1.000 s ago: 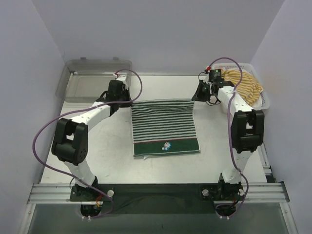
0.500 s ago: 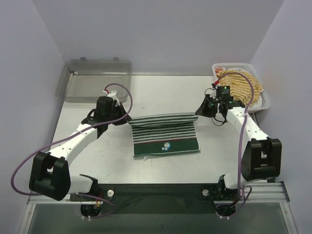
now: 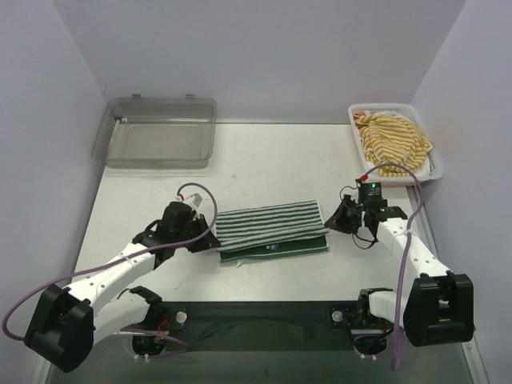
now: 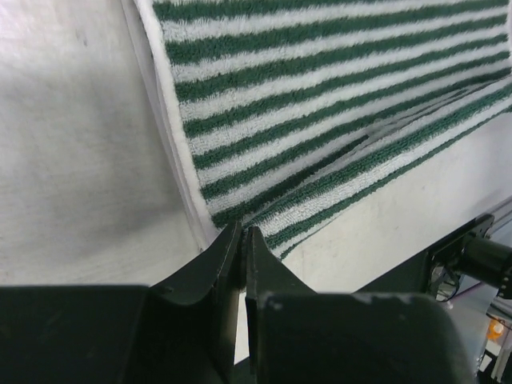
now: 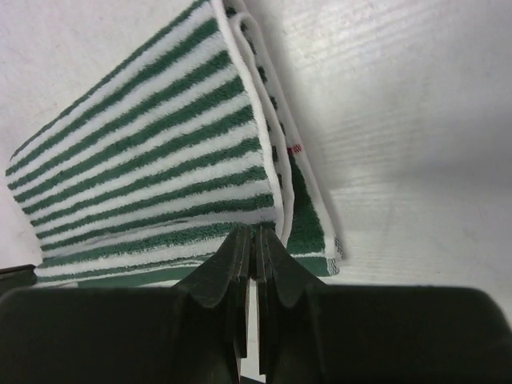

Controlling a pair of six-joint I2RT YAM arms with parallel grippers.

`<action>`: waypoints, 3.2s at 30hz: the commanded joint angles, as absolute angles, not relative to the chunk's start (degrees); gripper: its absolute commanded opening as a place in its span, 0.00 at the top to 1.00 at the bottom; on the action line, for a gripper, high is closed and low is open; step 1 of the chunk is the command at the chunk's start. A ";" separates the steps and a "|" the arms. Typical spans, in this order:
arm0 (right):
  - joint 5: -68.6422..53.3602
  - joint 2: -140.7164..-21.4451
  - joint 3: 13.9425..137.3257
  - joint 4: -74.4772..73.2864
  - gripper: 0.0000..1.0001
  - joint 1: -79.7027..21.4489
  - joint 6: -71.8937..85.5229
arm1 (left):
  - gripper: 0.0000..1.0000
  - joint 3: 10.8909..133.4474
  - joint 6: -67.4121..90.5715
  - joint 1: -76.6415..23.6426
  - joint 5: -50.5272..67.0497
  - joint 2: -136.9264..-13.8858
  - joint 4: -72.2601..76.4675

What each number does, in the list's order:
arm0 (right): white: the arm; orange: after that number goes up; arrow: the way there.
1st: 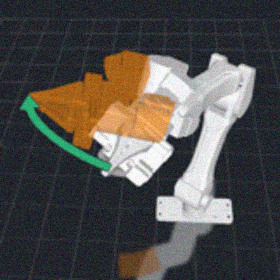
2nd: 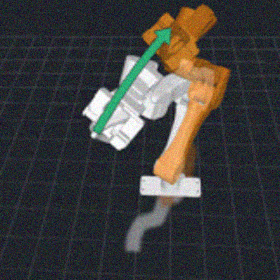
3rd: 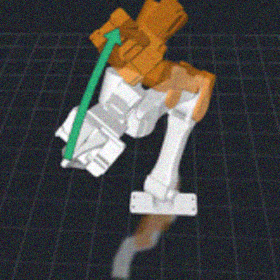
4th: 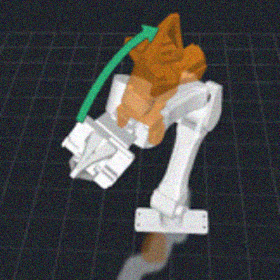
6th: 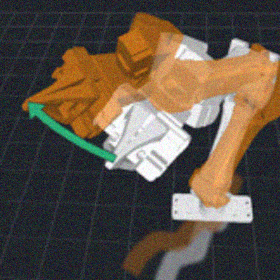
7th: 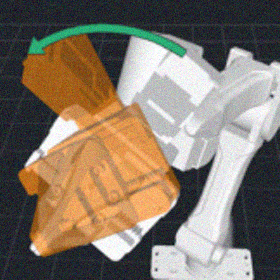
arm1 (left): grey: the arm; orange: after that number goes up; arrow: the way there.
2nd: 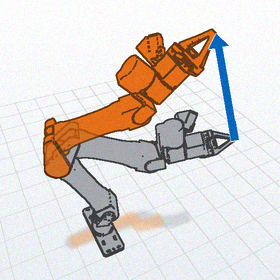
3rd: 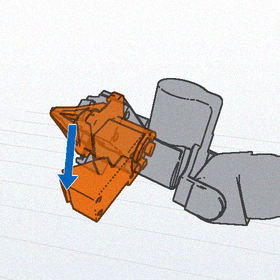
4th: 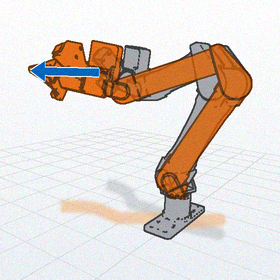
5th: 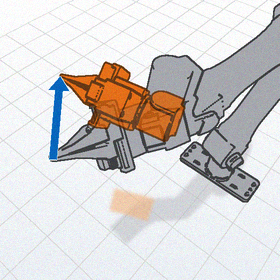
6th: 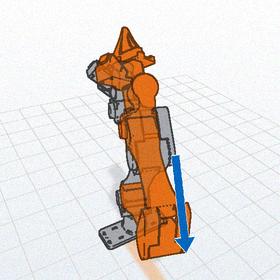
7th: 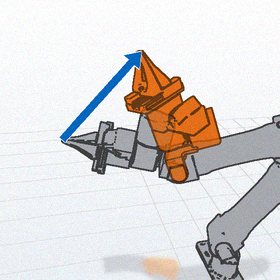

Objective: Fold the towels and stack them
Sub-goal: Fold the towel

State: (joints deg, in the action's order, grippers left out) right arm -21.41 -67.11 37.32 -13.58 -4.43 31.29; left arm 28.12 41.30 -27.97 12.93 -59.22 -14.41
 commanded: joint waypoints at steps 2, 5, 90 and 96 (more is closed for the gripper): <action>-17.06 -68.10 34.54 -13.36 1.00 -3.69 34.28 | 1.00 25.05 45.44 -29.27 10.28 -59.58 -14.15; -16.26 -71.79 33.49 -13.36 1.00 -3.69 35.42 | 1.00 24.69 45.53 -29.35 9.58 -63.09 -14.85; -18.63 -70.38 38.96 -12.68 0.74 -13.36 41.65 | 0.26 41.76 43.24 -33.92 2.81 -70.11 -22.77; -21.10 -73.56 30.59 -7.65 0.78 -9.06 43.34 | 0.35 33.93 45.61 -33.75 1.06 -75.67 -17.14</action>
